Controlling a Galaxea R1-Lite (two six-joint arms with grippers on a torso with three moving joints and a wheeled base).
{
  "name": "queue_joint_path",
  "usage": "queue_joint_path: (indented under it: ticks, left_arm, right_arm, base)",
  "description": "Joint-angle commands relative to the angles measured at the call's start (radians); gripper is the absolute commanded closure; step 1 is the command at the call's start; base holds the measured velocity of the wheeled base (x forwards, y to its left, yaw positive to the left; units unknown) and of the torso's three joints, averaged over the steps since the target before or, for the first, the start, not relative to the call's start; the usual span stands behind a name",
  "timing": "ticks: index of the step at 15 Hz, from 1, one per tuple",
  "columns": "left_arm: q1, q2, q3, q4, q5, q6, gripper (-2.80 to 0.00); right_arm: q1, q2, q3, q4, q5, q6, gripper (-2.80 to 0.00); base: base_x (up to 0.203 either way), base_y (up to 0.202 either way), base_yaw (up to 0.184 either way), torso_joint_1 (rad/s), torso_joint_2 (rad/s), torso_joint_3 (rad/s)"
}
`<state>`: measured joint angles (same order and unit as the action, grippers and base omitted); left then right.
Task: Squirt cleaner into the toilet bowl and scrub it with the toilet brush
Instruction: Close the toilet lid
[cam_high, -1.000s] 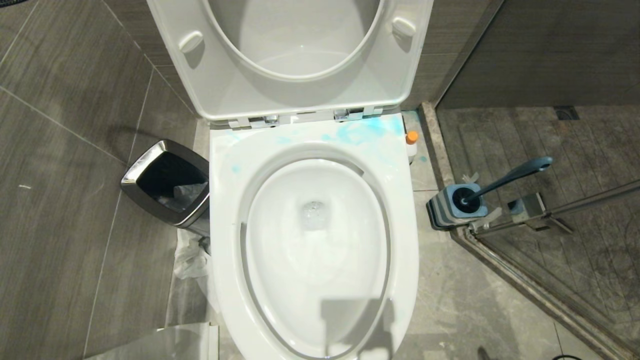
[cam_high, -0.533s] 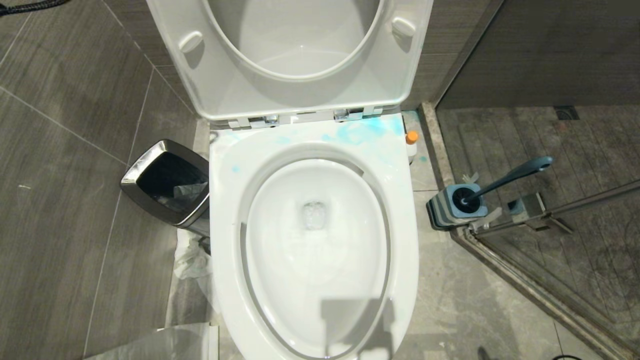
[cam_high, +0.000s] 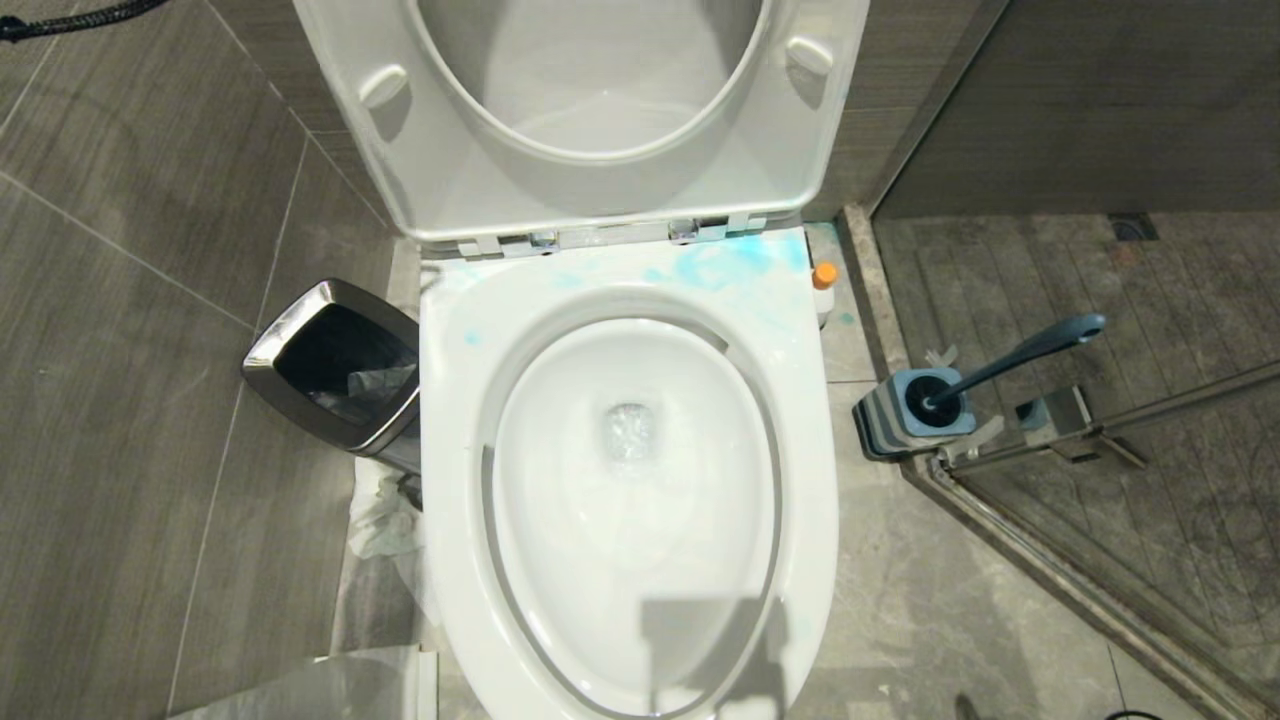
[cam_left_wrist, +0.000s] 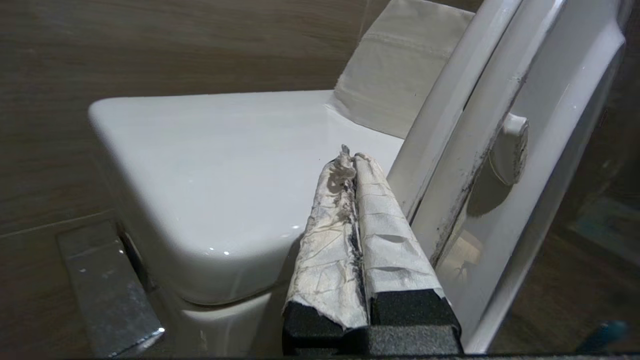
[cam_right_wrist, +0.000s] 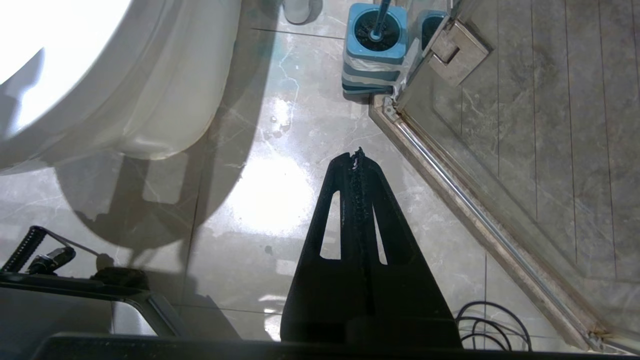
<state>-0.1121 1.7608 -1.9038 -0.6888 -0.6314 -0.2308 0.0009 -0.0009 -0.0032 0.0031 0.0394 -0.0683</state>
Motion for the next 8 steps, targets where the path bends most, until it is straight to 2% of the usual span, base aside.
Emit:
queue_joint_path:
  ticks: [1, 5, 8]
  left_arm:
    - [0.002, -0.048, 0.06, 0.006, -0.043, -0.019, 0.0]
    - [-0.001, -0.14, 0.147, 0.008, -0.054, -0.117, 0.0]
    - [0.001, -0.249, 0.27, 0.023, -0.079, -0.165, 0.0]
  right_arm:
    - [0.001, 0.001, 0.0, 0.0, 0.001, -0.001, 0.0]
    - [0.001, 0.001, 0.0, 0.0, 0.001, -0.001, 0.0]
    - [0.001, 0.001, 0.0, 0.0, 0.001, -0.001, 0.0]
  base:
    - [0.0, 0.0, 0.0, 0.0, 0.0, 0.0]
    - [0.0, 0.0, 0.0, 0.0, 0.0, 0.0]
    - [0.0, 0.0, 0.0, 0.0, 0.0, 0.0]
